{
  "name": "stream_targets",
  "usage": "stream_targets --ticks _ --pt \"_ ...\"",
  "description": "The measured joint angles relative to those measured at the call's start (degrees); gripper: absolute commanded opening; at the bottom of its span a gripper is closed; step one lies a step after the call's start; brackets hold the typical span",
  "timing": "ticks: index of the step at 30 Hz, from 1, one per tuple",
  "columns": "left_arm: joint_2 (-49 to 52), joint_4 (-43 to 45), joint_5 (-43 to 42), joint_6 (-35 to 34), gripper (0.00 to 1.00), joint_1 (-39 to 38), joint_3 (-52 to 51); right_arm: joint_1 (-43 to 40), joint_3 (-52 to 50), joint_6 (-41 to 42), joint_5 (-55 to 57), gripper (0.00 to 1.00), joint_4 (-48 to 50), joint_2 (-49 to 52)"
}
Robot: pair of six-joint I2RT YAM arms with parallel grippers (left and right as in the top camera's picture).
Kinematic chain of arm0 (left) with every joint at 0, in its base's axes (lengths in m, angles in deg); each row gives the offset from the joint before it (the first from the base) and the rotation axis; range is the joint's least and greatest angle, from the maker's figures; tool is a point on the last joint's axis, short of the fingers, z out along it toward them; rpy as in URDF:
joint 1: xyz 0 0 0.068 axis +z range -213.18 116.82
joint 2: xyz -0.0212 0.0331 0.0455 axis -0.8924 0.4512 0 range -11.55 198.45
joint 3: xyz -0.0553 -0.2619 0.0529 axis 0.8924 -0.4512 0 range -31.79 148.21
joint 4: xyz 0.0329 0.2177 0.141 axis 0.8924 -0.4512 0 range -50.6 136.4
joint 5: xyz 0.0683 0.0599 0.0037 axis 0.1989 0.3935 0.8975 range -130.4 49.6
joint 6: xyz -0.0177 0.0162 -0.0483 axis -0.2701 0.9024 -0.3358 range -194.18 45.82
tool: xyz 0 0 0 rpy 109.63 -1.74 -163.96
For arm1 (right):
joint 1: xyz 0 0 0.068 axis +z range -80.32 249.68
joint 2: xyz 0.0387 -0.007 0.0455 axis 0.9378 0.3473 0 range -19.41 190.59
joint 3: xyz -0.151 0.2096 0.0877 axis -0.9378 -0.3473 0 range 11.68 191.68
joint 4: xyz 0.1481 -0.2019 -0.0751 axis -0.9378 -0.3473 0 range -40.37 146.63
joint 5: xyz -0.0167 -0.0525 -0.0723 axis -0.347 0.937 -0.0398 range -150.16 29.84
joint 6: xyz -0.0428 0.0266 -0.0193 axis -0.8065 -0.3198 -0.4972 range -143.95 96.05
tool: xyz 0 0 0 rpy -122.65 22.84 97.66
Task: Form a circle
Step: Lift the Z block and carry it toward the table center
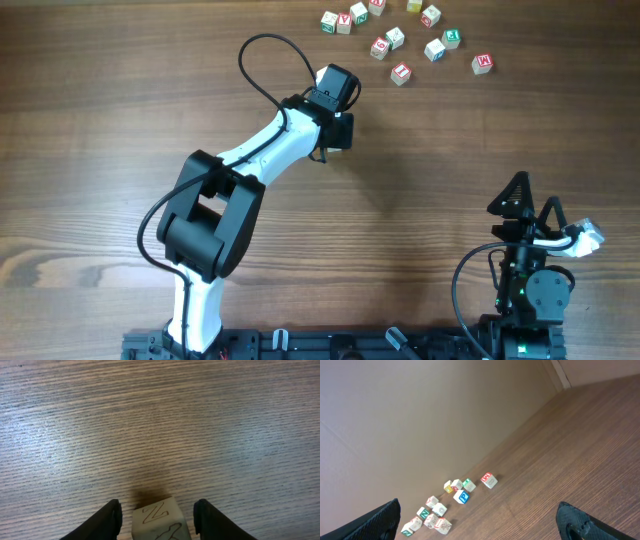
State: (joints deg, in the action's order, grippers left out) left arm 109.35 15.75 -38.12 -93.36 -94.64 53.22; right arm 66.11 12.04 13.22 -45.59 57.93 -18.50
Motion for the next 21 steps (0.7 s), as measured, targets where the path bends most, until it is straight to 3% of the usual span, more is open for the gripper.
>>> stream_targets --ticks 2,7,12,21 --pt "0.00 -0.48 -0.02 0.11 0.33 0.00 0.00 0.00 0.00 0.02 0.00 1.00 0.00 0.00" --pt "0.00 -1.22 -0.96 0.42 0.26 0.00 0.00 0.00 0.00 0.00 0.00 1.00 0.00 0.00" --pt "0.00 -1.07 -1.33 1.53 0.27 0.00 0.00 0.00 -0.02 0.02 0.00 1.00 0.00 0.00" --pt "0.00 2.01 -2.16 11.23 0.27 0.00 -0.13 0.00 -0.02 0.02 0.00 1.00 0.00 0.00"
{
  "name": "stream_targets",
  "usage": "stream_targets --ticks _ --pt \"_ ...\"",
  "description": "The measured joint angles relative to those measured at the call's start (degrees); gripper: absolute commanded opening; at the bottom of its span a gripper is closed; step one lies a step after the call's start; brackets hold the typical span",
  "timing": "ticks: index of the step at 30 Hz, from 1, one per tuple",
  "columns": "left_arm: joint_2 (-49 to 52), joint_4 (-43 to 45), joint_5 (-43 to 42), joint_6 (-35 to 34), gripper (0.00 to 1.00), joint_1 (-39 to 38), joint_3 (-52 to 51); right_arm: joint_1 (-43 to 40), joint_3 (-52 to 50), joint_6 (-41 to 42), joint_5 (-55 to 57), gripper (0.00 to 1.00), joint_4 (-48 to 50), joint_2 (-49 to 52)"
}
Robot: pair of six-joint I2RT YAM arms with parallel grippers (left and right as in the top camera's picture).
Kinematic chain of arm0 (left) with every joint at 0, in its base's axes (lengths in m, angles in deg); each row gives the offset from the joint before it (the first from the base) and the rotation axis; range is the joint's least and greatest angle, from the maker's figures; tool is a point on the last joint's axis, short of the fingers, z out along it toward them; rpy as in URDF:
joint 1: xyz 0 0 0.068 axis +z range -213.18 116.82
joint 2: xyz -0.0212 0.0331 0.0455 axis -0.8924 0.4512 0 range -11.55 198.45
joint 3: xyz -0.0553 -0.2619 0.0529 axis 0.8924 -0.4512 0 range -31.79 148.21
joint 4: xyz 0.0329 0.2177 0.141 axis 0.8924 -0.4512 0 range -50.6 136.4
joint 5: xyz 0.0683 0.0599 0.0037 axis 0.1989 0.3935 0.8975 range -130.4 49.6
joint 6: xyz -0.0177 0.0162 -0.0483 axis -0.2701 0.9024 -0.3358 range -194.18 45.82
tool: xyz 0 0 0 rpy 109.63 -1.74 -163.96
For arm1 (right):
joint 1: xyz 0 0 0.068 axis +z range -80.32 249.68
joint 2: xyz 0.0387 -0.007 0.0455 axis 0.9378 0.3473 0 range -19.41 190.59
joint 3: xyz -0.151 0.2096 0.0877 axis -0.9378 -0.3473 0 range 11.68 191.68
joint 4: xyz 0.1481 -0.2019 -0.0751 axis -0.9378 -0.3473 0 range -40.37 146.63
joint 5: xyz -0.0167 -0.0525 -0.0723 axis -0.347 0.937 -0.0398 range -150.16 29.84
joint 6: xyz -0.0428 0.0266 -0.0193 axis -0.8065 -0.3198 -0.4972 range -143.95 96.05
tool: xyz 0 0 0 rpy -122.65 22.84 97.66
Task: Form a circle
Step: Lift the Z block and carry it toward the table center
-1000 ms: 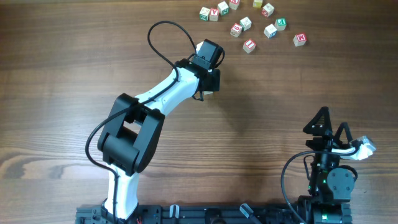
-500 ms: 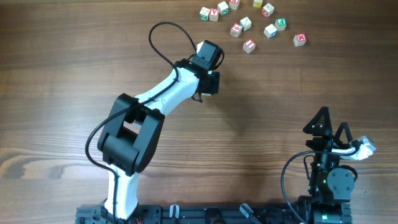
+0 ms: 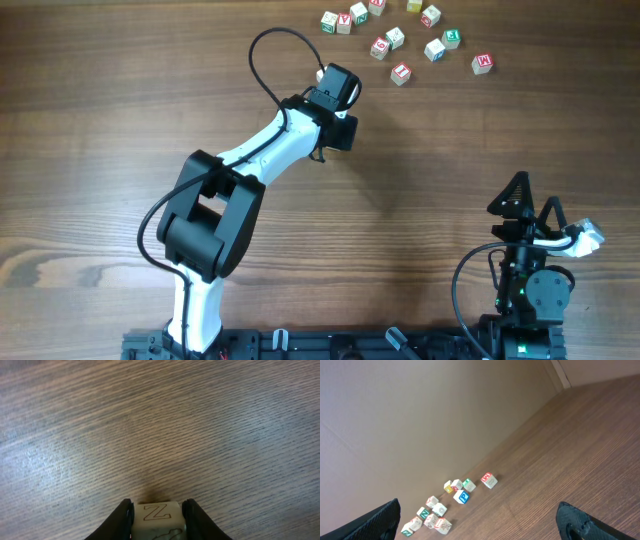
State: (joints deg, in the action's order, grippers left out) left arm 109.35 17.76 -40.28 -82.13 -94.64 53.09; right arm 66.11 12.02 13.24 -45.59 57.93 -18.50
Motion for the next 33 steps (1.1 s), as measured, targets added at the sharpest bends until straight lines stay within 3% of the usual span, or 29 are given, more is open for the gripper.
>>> stream_targets --ticks 7,18,23,33 --pt "0.00 0.61 0.00 1.68 0.27 0.00 -0.02 0.00 0.02 -0.02 0.00 1.00 0.00 0.00" --pt "0.00 0.61 0.20 -2.93 0.24 0.00 -0.04 0.00 0.00 0.00 0.00 1.00 0.00 0.00" --pt "0.00 0.39 1.64 -10.25 0.22 0.00 -0.04 0.00 0.00 0.00 0.00 1.00 0.00 0.00" --pt "0.00 0.39 3.21 -31.80 0.21 0.00 -0.04 0.00 0.00 0.00 0.00 1.00 0.00 0.00"
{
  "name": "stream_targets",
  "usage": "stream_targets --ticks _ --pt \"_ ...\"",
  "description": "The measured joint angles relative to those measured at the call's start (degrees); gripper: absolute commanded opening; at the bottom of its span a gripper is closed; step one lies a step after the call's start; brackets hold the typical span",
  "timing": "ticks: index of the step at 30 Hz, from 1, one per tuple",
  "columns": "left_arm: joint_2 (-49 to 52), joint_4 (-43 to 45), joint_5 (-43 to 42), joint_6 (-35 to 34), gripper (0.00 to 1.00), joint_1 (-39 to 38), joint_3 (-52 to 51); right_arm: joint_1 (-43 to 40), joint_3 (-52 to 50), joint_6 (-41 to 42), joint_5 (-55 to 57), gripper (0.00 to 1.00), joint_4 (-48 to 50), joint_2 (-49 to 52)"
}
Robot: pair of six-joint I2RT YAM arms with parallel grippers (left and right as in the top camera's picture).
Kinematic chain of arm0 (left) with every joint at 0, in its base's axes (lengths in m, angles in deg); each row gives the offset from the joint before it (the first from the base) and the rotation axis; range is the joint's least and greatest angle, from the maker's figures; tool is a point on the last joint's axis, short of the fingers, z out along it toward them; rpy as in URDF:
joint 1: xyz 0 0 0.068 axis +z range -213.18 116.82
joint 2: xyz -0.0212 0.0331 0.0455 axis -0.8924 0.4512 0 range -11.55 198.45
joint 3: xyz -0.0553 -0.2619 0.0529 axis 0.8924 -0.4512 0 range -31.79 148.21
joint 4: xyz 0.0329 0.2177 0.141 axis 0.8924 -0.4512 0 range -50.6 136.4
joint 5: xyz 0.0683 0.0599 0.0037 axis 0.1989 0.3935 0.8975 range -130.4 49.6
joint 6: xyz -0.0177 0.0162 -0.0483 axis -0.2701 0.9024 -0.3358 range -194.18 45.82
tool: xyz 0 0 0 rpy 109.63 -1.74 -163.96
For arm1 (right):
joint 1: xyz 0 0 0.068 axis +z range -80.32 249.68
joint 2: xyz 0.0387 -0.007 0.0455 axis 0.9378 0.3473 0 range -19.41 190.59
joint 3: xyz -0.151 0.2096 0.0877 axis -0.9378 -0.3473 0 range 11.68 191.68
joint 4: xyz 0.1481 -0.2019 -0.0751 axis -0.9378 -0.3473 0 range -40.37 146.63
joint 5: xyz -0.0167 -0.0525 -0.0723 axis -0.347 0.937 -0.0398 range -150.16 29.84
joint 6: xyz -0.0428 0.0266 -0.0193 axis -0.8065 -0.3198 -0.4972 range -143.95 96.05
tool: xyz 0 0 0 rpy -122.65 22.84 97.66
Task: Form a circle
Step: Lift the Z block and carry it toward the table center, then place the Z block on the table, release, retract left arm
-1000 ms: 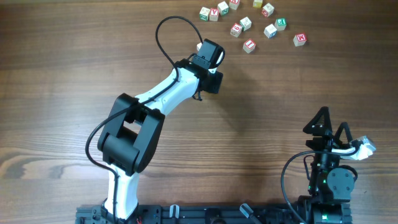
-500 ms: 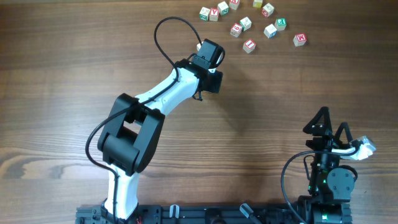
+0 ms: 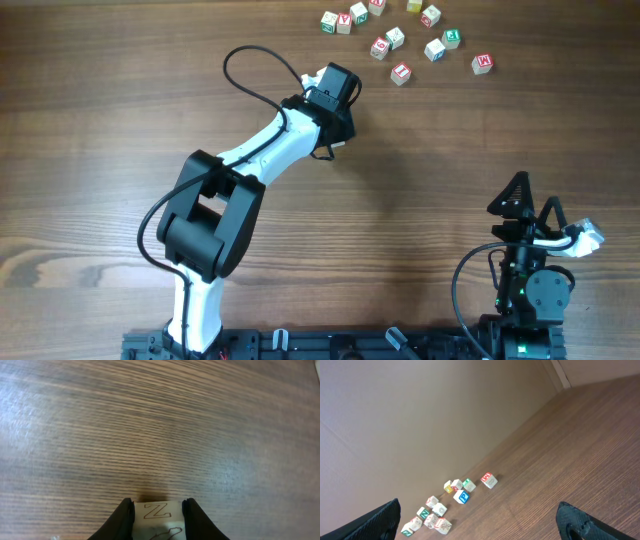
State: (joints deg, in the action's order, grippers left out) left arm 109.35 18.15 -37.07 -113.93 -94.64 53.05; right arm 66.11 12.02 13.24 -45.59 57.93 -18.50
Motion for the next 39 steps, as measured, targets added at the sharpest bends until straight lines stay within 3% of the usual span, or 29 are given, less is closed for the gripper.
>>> stream_targets --ticks 9,28,39 --pt "0.00 -0.70 5.01 -16.20 0.22 0.00 -0.04 0.00 0.02 -0.02 0.00 1.00 0.00 0.00" --pt "0.00 -2.16 5.88 -23.26 0.19 0.00 -0.04 0.00 0.02 -0.02 0.00 1.00 0.00 0.00" --pt "0.00 -2.40 6.51 -29.70 0.22 -0.11 -0.04 0.00 0.02 -0.02 0.00 1.00 0.00 0.00"
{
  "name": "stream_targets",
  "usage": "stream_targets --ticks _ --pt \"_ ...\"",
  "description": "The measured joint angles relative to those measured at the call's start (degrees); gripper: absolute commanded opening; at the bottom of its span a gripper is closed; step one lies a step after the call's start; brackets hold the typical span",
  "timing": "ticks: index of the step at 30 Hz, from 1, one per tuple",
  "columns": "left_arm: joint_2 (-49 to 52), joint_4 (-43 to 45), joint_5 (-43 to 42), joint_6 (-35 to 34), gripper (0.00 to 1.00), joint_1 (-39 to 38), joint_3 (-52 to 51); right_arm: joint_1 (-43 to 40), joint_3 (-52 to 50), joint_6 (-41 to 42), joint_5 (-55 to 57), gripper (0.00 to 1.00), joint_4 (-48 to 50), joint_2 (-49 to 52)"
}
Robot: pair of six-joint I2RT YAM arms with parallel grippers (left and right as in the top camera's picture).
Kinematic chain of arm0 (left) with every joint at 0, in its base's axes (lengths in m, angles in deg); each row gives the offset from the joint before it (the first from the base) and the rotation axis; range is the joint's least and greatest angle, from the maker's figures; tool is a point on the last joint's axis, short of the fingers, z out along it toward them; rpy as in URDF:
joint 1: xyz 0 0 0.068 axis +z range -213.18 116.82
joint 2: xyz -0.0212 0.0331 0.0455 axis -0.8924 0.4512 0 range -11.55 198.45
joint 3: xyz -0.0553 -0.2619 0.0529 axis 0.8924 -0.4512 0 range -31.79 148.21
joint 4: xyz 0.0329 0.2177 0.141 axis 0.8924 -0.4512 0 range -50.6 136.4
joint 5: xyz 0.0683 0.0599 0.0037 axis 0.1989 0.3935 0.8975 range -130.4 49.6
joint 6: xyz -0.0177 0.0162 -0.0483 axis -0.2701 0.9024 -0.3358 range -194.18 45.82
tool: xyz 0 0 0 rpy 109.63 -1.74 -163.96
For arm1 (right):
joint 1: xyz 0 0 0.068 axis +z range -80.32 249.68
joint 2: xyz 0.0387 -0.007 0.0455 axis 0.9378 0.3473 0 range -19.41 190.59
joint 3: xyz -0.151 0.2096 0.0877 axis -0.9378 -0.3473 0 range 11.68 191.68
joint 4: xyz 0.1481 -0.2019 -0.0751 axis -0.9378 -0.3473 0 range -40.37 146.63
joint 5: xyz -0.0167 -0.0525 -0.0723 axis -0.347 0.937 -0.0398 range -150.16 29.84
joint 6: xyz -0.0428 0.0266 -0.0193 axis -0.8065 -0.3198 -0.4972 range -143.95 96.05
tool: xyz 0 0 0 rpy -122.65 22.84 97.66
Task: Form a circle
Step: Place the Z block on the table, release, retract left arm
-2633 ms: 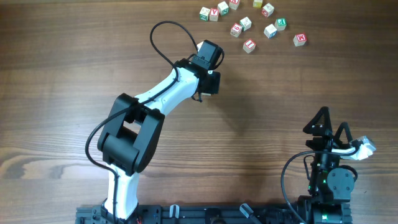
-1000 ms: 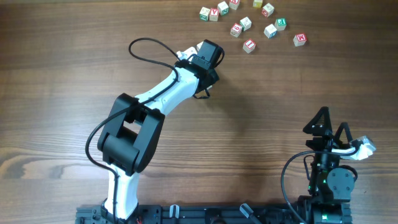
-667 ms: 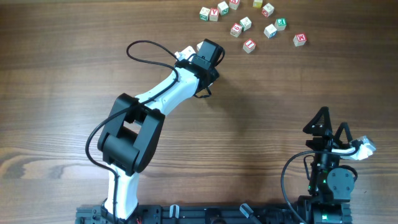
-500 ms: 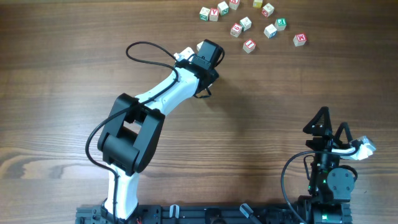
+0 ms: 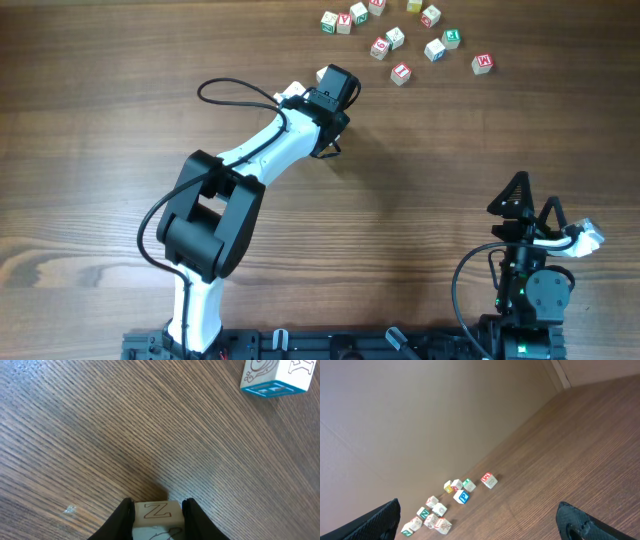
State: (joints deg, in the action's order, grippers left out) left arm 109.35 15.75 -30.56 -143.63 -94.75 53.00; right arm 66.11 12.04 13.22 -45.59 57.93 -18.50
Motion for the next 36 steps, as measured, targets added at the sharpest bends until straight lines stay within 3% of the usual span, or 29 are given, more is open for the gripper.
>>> stream_targets --ticks 3,10,16,20,21,30,36 --pt "0.00 0.00 0.00 -0.37 0.25 0.00 0.00 0.00 -0.02 0.02 0.00 1.00 0.00 0.00" --pt "0.00 -0.17 -0.04 -1.44 0.48 -0.11 0.00 0.00 -0.02 0.00 0.00 1.00 0.00 0.00" --pt "0.00 -0.20 -0.04 -1.62 0.52 -0.22 0.00 0.00 0.00 0.02 0.00 1.00 0.00 0.00" --pt "0.00 -0.20 -0.02 -1.64 0.82 -0.22 0.00 0.00 -0.02 0.00 0.00 1.00 0.00 0.00" --pt "0.00 -0.15 -0.04 -1.81 0.99 -0.22 0.00 0.00 -0.02 0.02 0.00 1.00 0.00 0.00" --pt "-0.31 -0.44 -0.26 -1.25 1.00 -0.15 -0.02 0.00 -0.02 0.02 0.00 1.00 0.00 0.00" --pt "-5.70 -3.63 -0.15 4.37 1.00 -0.09 -0.22 0.00 -0.02 0.02 0.00 1.00 0.00 0.00"
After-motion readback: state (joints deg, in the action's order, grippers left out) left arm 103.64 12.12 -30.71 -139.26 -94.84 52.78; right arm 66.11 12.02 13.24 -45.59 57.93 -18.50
